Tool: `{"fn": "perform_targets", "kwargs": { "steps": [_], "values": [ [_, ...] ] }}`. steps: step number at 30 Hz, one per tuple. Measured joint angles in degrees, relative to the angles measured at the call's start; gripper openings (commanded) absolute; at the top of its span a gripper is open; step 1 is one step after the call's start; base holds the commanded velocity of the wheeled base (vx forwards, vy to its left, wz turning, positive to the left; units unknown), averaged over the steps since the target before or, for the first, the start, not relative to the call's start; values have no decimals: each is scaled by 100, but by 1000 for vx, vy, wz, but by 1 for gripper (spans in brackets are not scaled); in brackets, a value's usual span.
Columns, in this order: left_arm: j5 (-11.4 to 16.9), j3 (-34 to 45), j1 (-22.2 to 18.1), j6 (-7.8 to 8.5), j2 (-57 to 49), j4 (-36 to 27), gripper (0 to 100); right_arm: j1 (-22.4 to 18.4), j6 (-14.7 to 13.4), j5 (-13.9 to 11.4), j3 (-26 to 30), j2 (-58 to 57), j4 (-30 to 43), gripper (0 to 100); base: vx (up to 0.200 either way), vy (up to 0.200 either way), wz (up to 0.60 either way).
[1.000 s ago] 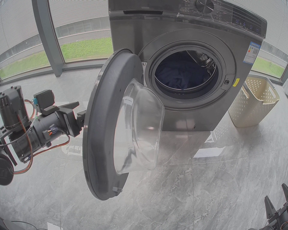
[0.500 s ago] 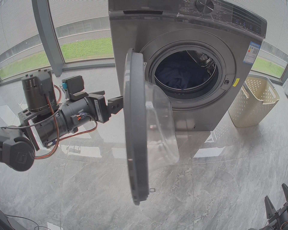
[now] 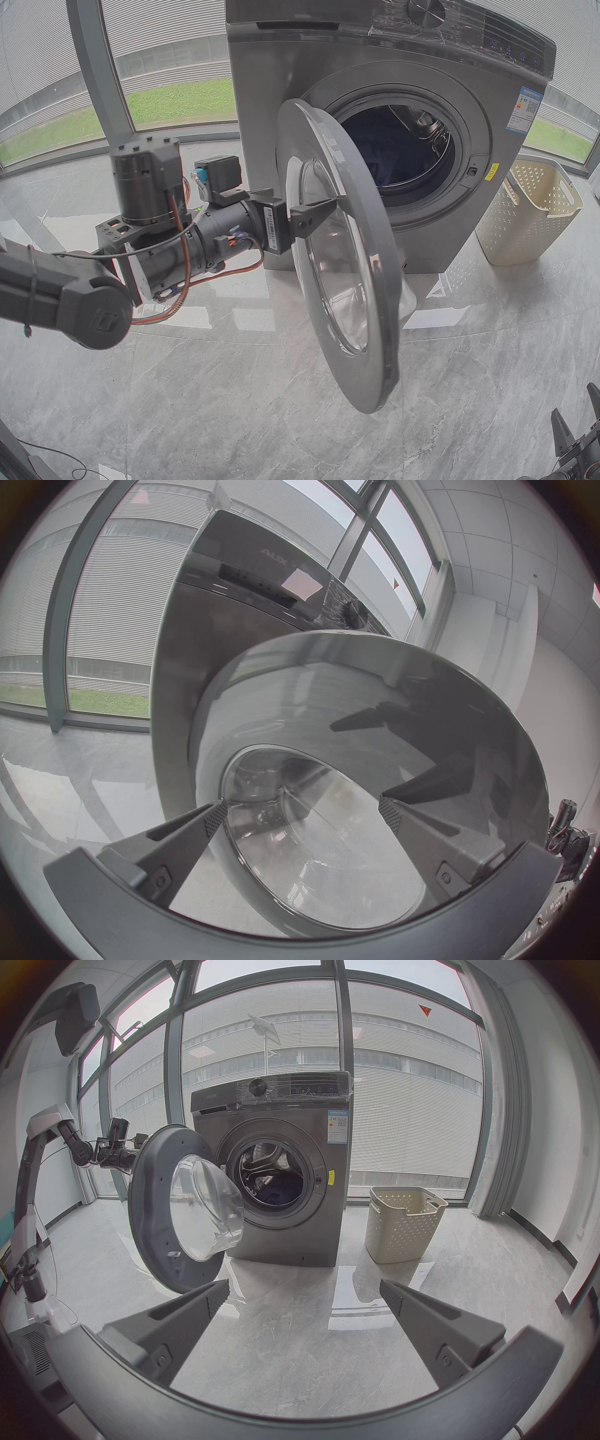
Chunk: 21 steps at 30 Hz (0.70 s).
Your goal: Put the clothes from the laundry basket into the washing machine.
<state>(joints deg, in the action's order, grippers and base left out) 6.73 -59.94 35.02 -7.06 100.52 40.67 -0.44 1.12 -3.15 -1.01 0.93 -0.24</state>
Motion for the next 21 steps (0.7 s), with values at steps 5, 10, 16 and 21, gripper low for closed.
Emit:
{"fn": "perform_targets", "kwargs": {
  "steps": [5,10,16,21],
  "values": [
    [-6,-301,50,-9,304,-11,100,0,0,0,0,0,0,100,0,0,0],
    [-96,-731,78,-18,588,-82,100,0,-1,0,0,0,2,100,0,0,0],
    [-143,-1285,130,-22,1023,-82,100,0,0,2,0,0,2,100,0,0,0],
    [-165,-1687,179,-33,1367,-79,100,0,-1,0,0,0,0,100,0,0,0]
  ]
}}
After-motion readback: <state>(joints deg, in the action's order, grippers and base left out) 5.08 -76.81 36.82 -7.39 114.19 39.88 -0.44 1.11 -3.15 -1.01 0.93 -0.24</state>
